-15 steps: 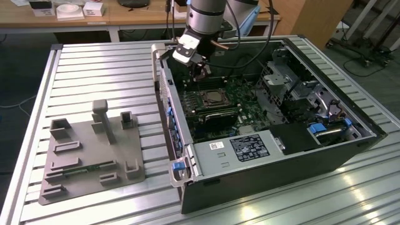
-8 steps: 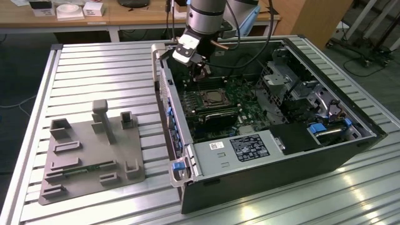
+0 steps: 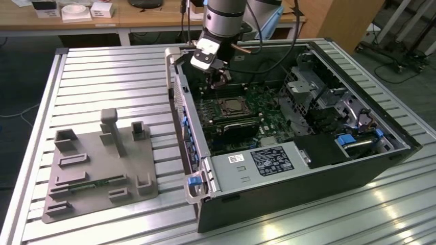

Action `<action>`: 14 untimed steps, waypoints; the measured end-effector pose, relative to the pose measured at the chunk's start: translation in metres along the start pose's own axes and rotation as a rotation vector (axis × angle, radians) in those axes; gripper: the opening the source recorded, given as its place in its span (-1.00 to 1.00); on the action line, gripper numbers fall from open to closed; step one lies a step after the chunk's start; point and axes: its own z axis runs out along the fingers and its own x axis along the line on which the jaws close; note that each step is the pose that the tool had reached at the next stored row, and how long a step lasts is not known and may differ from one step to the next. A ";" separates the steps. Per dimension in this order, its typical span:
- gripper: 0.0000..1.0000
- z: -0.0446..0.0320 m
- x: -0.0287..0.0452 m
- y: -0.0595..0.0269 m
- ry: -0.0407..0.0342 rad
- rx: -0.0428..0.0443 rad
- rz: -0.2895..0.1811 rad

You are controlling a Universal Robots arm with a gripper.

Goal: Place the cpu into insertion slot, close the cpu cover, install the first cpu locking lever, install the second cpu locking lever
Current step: 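Install the first cpu locking lever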

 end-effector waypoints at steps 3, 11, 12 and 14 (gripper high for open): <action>-0.79 0.0000 0.0000 0.0000 -0.0012 0.0014 -0.055; -0.79 0.0001 0.0000 0.0000 -0.0043 0.0053 -0.201; -0.79 0.0001 0.0000 0.0000 -0.0047 0.0057 -0.219; -0.79 0.0001 0.0000 0.0000 -0.0055 0.0067 -0.255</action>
